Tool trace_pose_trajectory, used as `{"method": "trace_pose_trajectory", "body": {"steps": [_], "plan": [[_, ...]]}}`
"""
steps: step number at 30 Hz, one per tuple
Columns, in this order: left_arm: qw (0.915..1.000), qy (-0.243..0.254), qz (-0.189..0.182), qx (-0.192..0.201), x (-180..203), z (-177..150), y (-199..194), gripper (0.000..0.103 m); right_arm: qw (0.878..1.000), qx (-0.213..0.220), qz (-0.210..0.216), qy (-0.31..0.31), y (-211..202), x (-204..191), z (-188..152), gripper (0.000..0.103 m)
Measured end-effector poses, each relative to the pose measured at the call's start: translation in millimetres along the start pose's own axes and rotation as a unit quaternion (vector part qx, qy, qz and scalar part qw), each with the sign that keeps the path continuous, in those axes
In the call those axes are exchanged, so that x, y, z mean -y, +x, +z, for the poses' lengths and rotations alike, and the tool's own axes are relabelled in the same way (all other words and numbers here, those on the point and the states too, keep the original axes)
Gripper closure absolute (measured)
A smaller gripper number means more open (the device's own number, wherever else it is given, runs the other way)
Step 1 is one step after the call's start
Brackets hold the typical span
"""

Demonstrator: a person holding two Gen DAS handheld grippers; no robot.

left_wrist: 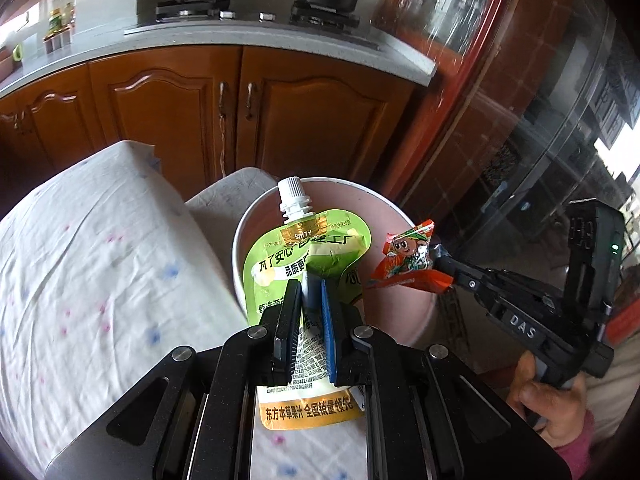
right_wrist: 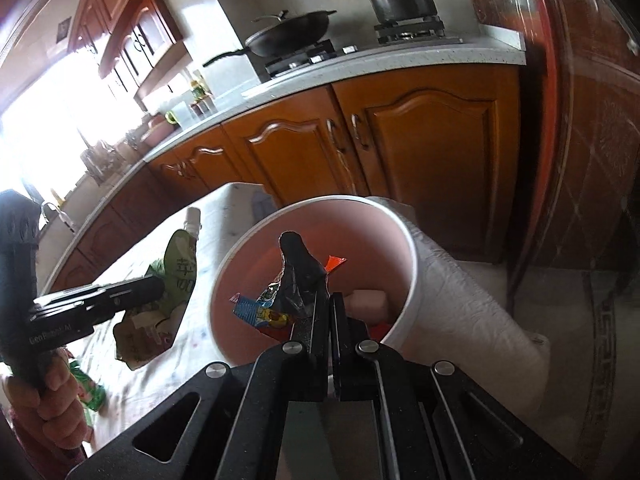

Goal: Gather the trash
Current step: 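Carry the pouch and snack packet over the pink bin, then open both tools to drop the pouch and packet into the bin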

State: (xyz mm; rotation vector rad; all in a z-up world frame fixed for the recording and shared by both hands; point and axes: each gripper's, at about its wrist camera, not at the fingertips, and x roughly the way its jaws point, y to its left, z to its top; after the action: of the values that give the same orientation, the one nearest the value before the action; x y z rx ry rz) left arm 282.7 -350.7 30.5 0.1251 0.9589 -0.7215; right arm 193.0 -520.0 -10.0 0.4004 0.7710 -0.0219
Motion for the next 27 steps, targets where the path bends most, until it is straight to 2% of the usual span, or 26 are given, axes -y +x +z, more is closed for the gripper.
{"method": "trace_pose_trajectory", "body": {"steps": [8, 13, 17, 19, 21, 24, 26, 27], "plan": [[0.9988, 0.020, 0.013, -0.042, 10, 14, 43, 0.094, 0.999, -0.025, -0.018, -0.016, 18, 5, 10, 0.102], [0.9982, 0.025, 0.019, -0.051, 16, 15, 55, 0.093, 0.999, -0.037, -0.023, -0.017, 26, 8, 9, 0.102], [0.9977, 0.024, 0.020, -0.060, 17, 14, 61, 0.092, 0.999, -0.038, -0.023, -0.014, 26, 11, 10, 0.097], [0.9977, 0.020, 0.019, -0.063, 15, 13, 61, 0.089, 0.999, -0.035, -0.022, -0.009, 24, 13, 11, 0.097], [0.9980, 0.011, 0.016, -0.060, 10, 12, 58, 0.073, 0.999, -0.032, -0.019, -0.003, 23, 15, 11, 0.094], [0.9987, 0.001, 0.011, -0.050, 5, 12, 51, 0.072, 1.000, -0.028, -0.012, 0.007, 20, 19, 13, 0.084], [0.9989, -0.011, 0.005, -0.045, 2, 9, 44, 0.072, 1.000, -0.023, -0.005, 0.014, 17, 20, 13, 0.066], [0.9990, -0.014, 0.003, -0.042, 0, 8, 42, 0.071, 1.000, -0.019, -0.001, 0.016, 15, 20, 12, 0.065]]}}
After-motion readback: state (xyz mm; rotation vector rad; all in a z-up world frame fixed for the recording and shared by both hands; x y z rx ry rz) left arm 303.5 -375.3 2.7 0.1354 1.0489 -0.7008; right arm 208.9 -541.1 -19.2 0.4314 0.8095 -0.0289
